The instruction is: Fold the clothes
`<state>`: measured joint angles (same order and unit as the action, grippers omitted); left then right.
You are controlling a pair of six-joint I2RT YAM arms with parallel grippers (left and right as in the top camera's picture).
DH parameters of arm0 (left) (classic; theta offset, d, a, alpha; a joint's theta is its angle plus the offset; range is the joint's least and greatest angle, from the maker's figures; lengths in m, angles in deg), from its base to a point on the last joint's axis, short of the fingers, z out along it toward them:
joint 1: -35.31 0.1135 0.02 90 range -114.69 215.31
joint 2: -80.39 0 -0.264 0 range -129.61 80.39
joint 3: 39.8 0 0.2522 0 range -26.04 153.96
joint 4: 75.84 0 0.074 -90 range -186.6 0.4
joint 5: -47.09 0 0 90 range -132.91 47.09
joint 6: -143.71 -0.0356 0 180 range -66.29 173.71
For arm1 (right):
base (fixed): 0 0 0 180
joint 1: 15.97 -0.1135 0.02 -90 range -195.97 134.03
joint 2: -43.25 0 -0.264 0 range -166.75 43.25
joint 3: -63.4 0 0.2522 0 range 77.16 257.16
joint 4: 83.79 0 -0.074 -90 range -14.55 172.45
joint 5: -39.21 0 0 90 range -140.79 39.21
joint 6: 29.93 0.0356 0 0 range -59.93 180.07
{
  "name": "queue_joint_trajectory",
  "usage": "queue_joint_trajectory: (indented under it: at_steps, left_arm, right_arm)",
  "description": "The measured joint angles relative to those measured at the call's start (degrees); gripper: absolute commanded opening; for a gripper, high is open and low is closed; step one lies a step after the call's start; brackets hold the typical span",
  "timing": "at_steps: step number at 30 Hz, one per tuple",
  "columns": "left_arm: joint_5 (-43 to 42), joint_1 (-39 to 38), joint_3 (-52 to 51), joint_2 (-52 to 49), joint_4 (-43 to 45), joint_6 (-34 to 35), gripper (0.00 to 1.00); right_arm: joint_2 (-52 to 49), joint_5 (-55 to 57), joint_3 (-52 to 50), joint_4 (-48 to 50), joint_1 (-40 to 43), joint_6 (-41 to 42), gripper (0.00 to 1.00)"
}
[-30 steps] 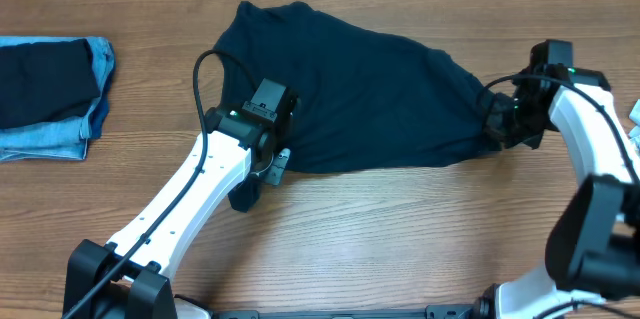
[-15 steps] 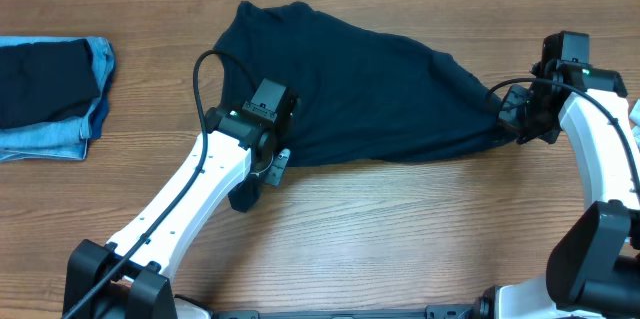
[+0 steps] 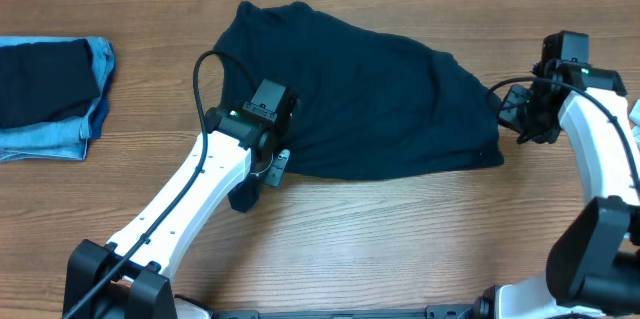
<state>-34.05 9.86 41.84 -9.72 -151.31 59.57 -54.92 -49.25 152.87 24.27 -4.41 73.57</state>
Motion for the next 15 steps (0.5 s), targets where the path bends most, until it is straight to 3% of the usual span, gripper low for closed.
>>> queue_joint_trajectory:
  at_steps: [7, 11, 15]
  left_arm:
    - [0.0, 0.0, 0.0, 0.0, 0.0, 0.0, 0.05]
    - [0.0, 0.0, 0.0, 0.0, 0.0, 0.0, 0.05]
    - [0.0, 0.0, 0.0, 0.0, 0.0, 0.0, 0.06]
  right_arm:
    - [-4.2, -0.1, -0.5, 0.3, 1.6, 0.0, 0.49]
    - [-4.3, -1.0, -2.3, 0.8, 4.1, 0.0, 0.41]
    - [-4.3, -3.7, -4.2, 0.5, 5.4, 0.0, 0.41]
